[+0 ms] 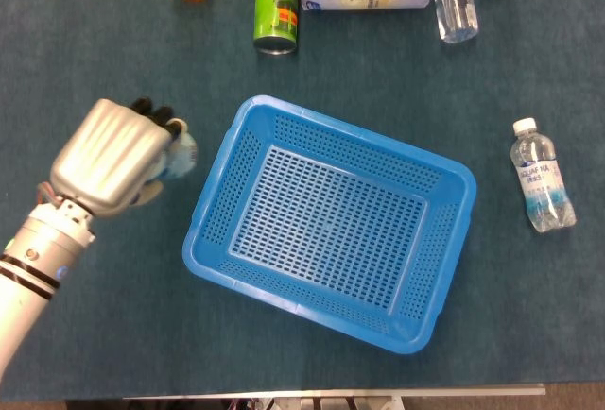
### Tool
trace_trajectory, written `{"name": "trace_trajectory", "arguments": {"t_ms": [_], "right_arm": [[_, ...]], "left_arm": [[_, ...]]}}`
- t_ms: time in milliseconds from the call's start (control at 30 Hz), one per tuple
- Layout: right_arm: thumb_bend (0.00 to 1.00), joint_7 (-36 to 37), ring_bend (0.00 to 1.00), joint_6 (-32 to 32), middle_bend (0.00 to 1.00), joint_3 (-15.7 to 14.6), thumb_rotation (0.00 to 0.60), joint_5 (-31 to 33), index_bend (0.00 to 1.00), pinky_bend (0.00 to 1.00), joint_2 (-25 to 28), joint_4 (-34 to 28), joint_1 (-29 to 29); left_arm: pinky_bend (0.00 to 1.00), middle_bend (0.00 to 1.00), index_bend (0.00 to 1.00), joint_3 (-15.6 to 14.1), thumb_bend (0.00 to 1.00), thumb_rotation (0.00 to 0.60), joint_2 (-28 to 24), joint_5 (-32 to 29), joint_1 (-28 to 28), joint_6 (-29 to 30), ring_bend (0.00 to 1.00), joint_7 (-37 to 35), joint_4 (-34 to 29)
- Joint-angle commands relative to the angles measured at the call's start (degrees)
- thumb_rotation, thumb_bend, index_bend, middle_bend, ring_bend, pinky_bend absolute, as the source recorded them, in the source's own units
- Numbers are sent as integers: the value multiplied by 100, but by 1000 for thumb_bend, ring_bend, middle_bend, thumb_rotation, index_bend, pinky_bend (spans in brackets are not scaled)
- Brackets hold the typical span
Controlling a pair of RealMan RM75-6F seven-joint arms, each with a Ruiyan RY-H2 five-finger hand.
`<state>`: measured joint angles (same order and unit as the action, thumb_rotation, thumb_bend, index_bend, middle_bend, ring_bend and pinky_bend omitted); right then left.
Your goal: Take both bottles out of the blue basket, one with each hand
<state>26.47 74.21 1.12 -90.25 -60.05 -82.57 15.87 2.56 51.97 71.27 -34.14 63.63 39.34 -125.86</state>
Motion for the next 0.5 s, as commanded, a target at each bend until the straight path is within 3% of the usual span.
{"name": "trace_trajectory", "arguments": {"t_ms": [33, 367, 500], "right_arm": [[0, 3, 214, -21, 273, -11, 600, 13, 159, 481, -12, 9, -4], [0, 17, 214, -149, 273, -32, 600, 70, 165, 481, -61, 52, 16], [0, -4, 214, -161, 273, -30, 600, 66, 165, 481, -48, 29, 27]], "left_arm": [[785, 535, 502, -128, 347, 600, 70, -184, 80, -33, 518, 49, 210], [783, 516, 497, -575, 347, 600, 524, -686, 297, -295, 512, 23, 786], [737, 392, 403, -571, 328, 600, 539, -673, 344, -243, 421, -121, 763]]}}
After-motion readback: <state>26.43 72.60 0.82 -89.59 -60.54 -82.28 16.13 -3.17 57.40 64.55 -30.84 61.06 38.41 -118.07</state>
